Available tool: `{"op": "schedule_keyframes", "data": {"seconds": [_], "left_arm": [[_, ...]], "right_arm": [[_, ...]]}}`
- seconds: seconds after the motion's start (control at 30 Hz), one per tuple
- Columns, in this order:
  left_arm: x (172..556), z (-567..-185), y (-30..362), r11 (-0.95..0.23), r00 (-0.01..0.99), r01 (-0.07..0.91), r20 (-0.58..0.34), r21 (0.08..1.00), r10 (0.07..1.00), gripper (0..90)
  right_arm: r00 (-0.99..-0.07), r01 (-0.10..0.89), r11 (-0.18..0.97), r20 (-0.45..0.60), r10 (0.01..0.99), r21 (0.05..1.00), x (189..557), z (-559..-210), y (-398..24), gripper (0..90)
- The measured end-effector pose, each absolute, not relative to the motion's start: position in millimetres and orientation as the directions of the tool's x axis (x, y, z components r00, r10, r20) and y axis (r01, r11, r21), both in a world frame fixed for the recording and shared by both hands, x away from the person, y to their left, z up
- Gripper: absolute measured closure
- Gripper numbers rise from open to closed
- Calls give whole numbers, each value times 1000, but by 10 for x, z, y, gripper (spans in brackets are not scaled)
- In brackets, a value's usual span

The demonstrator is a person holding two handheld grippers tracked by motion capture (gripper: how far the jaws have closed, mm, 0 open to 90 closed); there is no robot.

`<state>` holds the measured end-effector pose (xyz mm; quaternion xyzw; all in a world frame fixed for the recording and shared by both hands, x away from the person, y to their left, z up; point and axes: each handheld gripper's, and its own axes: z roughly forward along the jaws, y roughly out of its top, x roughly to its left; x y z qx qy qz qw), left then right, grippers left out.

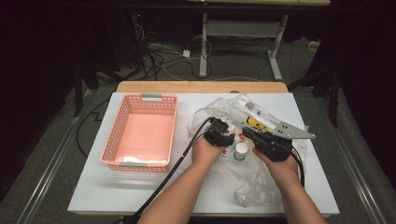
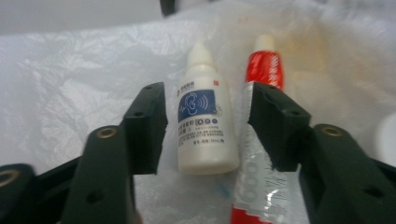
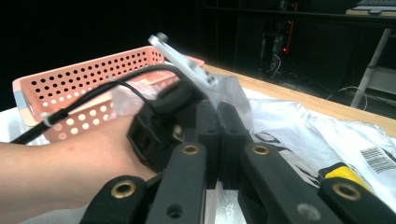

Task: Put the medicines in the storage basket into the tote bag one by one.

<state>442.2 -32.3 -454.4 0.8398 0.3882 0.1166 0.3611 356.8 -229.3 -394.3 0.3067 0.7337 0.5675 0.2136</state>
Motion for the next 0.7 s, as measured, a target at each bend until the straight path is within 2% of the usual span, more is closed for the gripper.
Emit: {"op": "schedule_keyframes", "data": {"seconds": [0.13, 0.37, 0.57, 0.7], "left_arm": [[4255, -4399, -231, -410, 677, 537, -86, 737, 731, 391], [3801, -4278, 39, -420, 742, 482, -103, 769, 663, 357], [3405, -4485, 240, -463, 773, 485, -115, 742, 624, 268], [3290, -4699, 286, -531, 772, 499, -73, 685, 632, 167]], "right_arm": [[-723, 208, 173, 32, 690, 963, 3568, -3954, -2299, 900], [-722, 210, 179, 29, 692, 961, 3566, -3958, -2286, 900], [-721, 210, 181, 27, 692, 961, 3560, -3955, -2282, 900], [-721, 212, 184, 27, 692, 960, 3554, -3962, -2276, 900]]}}
